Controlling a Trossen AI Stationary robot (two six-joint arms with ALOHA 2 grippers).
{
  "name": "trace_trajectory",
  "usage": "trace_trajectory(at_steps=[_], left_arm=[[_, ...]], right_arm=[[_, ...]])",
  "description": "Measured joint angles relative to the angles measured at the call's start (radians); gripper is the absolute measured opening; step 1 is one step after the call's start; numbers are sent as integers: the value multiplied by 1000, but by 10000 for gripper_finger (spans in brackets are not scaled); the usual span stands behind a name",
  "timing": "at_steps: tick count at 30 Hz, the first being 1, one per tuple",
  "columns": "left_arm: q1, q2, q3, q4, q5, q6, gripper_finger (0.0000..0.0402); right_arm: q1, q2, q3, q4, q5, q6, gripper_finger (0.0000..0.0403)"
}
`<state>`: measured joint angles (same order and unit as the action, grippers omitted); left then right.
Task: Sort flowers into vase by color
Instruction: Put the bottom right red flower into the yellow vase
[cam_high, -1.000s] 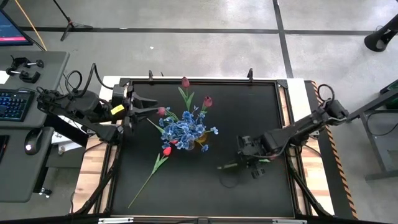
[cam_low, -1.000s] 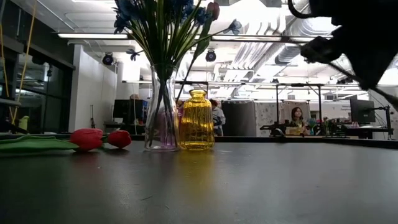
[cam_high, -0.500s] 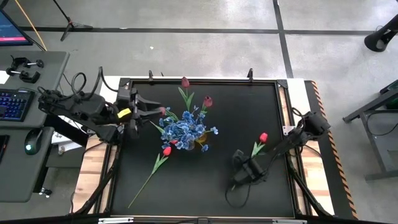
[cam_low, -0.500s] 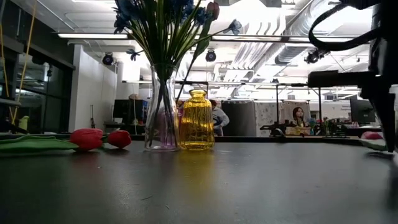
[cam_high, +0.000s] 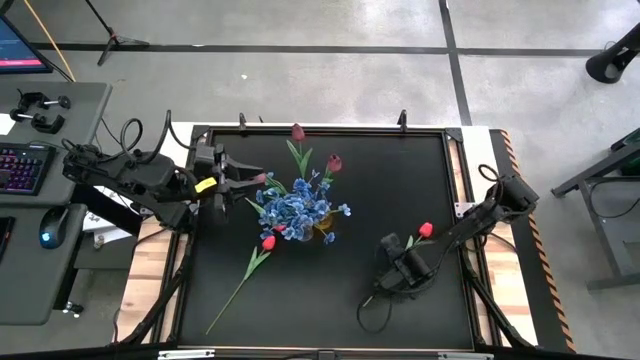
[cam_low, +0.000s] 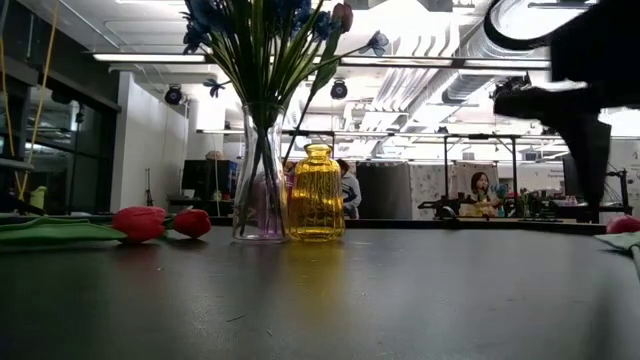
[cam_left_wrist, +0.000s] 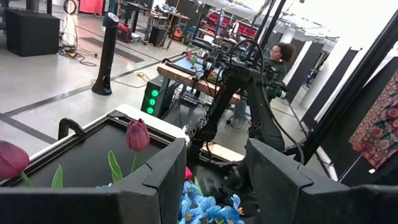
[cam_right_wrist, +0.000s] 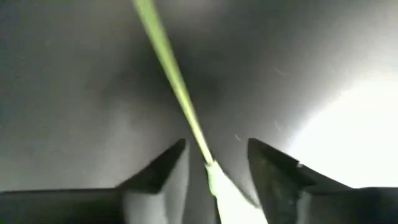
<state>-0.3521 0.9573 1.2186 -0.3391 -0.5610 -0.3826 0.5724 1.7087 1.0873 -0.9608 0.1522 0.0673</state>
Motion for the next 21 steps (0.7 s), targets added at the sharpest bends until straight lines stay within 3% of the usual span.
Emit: trace_trajectory(at_steps=[2,5,11,15,21], left_arm=[[0,0,0,0,0,0,157],[0,0,0,-2,0,0,157],[23,0,0,-1,0,-10,157],[50,-1,0,0,0,-35,157],[74,-8,0,20,71,-37,157]], right_arm=[[-12,-19,3,-48,-2,175,183],[-32,-57,-19,-47,-63,619,218],[18,-120,-163,74,-168,1453,232],[78,-128,-233,221,-146,1809,223],[114,-131,-284,330,-18,2143,202]])
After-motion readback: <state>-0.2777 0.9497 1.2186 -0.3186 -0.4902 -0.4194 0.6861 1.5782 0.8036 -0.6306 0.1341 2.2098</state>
